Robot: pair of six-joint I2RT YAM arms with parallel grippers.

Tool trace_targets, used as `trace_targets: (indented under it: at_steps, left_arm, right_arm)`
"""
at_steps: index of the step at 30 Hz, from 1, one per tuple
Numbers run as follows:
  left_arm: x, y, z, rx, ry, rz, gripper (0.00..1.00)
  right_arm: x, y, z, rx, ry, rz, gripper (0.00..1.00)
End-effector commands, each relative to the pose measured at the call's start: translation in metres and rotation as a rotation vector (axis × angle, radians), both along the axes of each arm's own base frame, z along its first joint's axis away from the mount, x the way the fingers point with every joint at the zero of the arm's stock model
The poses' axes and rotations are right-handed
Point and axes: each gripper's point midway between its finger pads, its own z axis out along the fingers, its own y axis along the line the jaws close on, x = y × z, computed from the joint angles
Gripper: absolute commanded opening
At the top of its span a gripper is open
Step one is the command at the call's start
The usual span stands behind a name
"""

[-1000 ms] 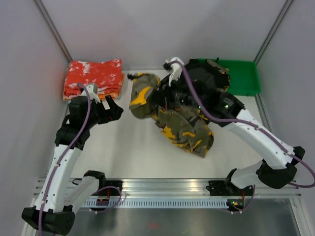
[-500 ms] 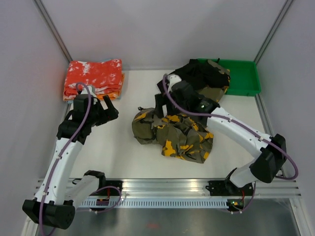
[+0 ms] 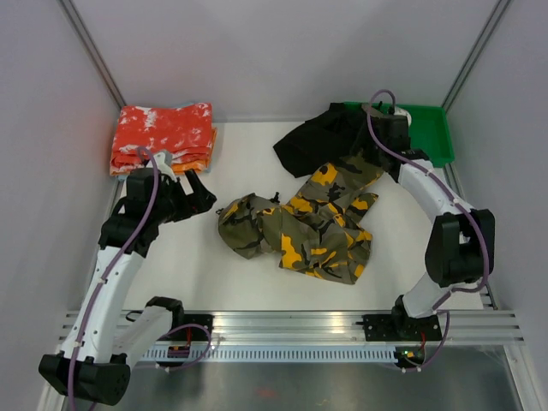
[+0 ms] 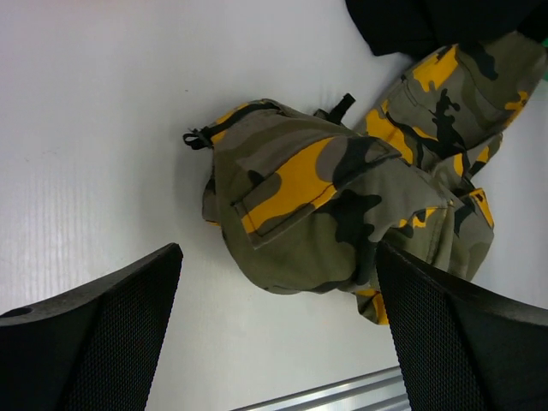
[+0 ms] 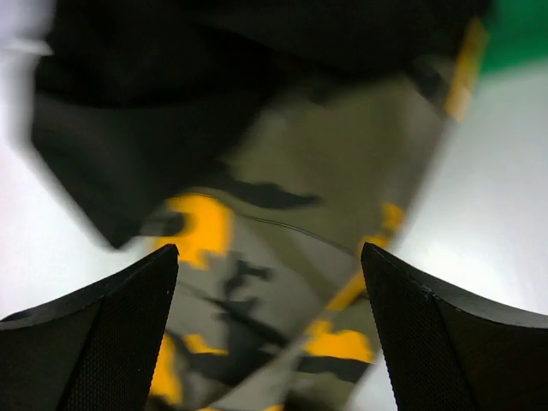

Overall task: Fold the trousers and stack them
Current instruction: Move the trousers to the center of the board

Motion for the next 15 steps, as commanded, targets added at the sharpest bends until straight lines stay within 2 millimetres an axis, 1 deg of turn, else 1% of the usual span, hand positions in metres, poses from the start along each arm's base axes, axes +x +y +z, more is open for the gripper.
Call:
trace_targets:
  at_steps: [1, 2, 3, 4, 5, 6, 11, 12, 14, 15]
  left_arm:
    - [-0.004, -0.018, 0.014, -0.055, -0.062, -0.102, 1.00]
    - [-0.005, -0.018, 0.015, -0.056, -0.065, -0.106, 1.00]
    - [-0.006, -0.019, 0.015, -0.056, -0.066, -0.115, 1.00]
    - [-0.007, -0.019, 0.013, -0.055, -0.064, -0.119, 1.00]
    - [-0.008, -0.019, 0.013, -0.056, -0.067, -0.122, 1.00]
    - [-0.009, -0.020, 0.012, -0.057, -0.064, -0.127, 1.00]
    - [-0.011, -0.021, 0.008, -0.064, -0.049, -0.129, 1.00]
    - [-0.011, -0.021, 0.008, -0.066, -0.055, -0.128, 1.00]
    - [-0.011, -0.021, 0.006, -0.065, -0.057, -0.130, 1.00]
    - [-0.011, -0.021, 0.006, -0.066, -0.060, -0.130, 1.00]
  right_arm:
    - [-0.006, -0.043, -0.064, 0.025, 0.099, -0.133, 0.94]
    - [-0.007, -0.051, -0.070, 0.009, 0.112, -0.149, 0.93]
    - [-0.006, -0.053, -0.075, -0.001, 0.117, -0.156, 0.93]
    - [-0.005, -0.055, -0.079, -0.009, 0.124, -0.158, 0.91]
    - [-0.003, -0.054, -0.081, -0.012, 0.125, -0.154, 0.90]
    - [-0.001, -0.054, -0.087, -0.014, 0.131, -0.155, 0.89]
    - [0.009, -0.065, -0.108, -0.059, 0.139, -0.195, 0.88]
    - [0.014, -0.066, -0.116, -0.057, 0.141, -0.189, 0.84]
    - [0.021, -0.066, -0.126, -0.046, 0.150, -0.185, 0.76]
    - [0.024, -0.064, -0.126, -0.039, 0.145, -0.180, 0.70]
